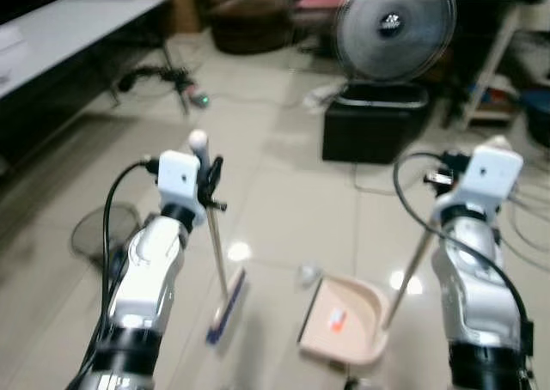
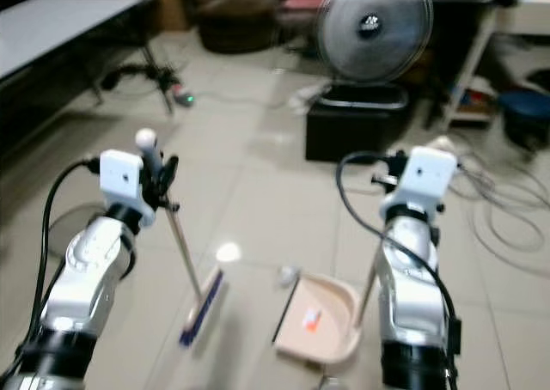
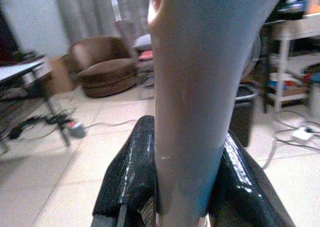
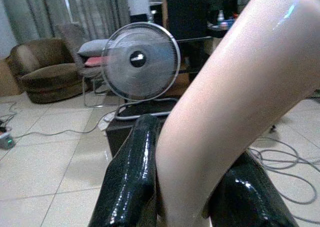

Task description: Sweep floor

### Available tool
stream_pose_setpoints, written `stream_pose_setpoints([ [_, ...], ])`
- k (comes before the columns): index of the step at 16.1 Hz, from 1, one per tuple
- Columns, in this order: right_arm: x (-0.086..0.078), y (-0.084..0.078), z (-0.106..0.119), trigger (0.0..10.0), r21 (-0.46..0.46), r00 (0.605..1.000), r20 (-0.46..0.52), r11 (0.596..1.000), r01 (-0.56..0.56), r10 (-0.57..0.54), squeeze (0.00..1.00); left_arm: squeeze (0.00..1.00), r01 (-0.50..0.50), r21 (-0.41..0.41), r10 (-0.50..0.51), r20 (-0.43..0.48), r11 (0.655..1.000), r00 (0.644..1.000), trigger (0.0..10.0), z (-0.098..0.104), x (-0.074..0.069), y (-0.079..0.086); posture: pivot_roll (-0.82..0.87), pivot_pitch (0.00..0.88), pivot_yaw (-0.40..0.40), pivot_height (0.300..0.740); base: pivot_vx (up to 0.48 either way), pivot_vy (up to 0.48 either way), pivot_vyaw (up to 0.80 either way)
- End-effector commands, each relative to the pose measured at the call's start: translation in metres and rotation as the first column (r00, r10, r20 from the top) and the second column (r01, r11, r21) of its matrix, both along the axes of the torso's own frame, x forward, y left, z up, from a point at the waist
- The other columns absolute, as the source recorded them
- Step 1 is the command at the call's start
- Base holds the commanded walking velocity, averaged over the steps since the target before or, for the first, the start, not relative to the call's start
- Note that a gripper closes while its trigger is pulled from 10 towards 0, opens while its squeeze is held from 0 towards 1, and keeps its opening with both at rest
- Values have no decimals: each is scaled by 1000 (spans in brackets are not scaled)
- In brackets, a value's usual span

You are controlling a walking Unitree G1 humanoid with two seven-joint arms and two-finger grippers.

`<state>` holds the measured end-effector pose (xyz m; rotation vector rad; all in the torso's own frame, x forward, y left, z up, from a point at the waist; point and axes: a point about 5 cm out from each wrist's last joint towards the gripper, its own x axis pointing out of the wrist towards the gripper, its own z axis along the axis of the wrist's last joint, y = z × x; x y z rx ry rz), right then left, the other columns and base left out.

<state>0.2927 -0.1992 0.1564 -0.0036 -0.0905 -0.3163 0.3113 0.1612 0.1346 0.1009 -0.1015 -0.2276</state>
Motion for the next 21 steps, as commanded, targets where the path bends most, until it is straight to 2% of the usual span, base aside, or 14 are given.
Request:
stream_pose_setpoints([
  [1,1,0,8,10000,4,999,32,1000,-5,5,0,0,3,4,-3,64,1000,998,10000,12,3,-2,-28,45,93,740,401,0,-800],
  [2,1,0,8,10000,4,999,33,1000,-7,7,0,0,0,4,0,65,1000,998,10000,13,4,-2,-29,47,92,740,409,0,-800],
  [10,5,2,9,10000,-13,997,26,997,-75,75,0,0,-29,10,28,78,1000,997,10000,14,5,5,-26,63,84,740,411,0,0],
  [21,3,1,8,10000,-19,997,28,997,-75,76,0,0,-31,19,29,77,999,997,10000,14,7,5,-27,79,93,740,412,0,0],
])
